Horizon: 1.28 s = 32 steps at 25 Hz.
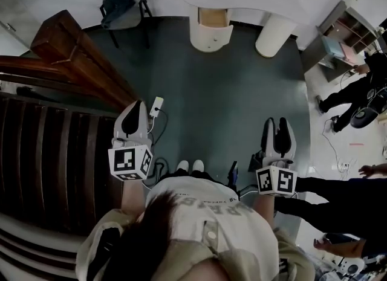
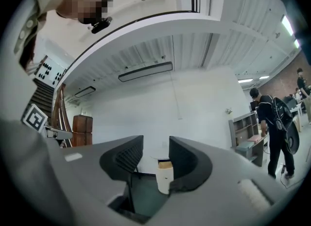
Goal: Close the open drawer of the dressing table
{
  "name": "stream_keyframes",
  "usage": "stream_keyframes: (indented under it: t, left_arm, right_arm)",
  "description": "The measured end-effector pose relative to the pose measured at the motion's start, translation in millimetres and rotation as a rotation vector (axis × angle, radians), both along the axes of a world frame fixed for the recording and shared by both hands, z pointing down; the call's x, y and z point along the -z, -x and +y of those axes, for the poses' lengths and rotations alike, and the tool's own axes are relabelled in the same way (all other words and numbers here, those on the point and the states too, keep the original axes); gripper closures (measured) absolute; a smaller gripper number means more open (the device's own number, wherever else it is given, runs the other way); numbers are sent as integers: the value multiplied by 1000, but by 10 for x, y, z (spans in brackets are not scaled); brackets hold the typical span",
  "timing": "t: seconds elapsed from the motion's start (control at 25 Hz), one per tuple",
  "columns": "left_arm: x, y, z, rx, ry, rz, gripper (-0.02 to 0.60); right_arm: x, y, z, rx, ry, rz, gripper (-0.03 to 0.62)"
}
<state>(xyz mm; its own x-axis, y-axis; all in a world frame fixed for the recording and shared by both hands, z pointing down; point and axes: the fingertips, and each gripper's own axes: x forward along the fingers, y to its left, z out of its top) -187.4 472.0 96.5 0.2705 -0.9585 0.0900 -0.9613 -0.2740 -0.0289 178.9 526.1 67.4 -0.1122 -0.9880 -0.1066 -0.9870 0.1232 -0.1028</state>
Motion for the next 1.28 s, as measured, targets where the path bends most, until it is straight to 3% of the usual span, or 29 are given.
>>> stream_keyframes:
  t: [0.08,0.2,0.32,0.84,1.28]
  left_arm:
    - [-5,-34,-15,-3,0,10,487]
    - [-41,-89,-23,-13,1,20,430]
    - [-89,-116,-56,-13,16,33,376]
    - [-372,-107,-555,-40,88,17,362]
    - [-130,36,-1384,-76,17,37,362]
  right_arm:
    - [-9,0,-53,19,2,3,372]
    - [-70,-28,-113,27,10,-1,310]
    - [-137,-30,-174,42,21,-11,290]
    - [-391,-100,-504,8,84,-2,286]
    - [-172,59,-1208,-23,31,9,286]
